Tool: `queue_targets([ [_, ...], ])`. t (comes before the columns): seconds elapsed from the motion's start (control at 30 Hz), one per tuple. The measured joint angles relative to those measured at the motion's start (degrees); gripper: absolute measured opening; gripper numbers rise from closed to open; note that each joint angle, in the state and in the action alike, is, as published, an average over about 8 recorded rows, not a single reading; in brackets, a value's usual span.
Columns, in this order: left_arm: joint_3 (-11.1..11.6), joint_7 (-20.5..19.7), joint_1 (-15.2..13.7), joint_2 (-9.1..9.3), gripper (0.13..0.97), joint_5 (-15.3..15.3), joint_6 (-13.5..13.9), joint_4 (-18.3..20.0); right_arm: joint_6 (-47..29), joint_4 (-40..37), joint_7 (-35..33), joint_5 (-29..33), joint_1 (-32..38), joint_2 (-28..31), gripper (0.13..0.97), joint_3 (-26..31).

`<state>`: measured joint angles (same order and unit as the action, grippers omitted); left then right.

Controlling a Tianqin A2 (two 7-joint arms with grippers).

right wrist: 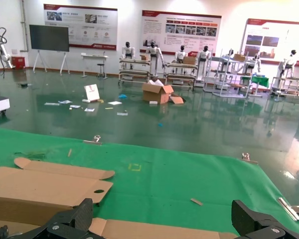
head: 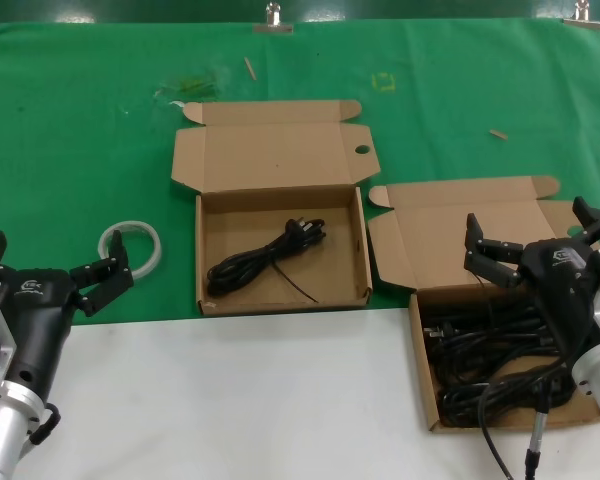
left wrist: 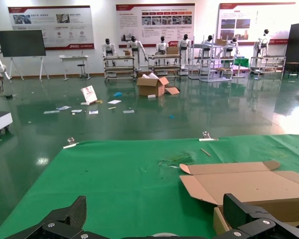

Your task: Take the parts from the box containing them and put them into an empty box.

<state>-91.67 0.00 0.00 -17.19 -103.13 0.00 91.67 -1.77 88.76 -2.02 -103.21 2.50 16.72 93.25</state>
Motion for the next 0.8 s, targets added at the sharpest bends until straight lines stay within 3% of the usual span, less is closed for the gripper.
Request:
queue_targets([
  [0.8, 0.00, 0.00, 0.00, 0.00, 0.966, 0.00, 0.00, 0.00, 0.00, 0.00, 0.00, 0.00, 0.00, 0.00, 0.966, 0.00],
])
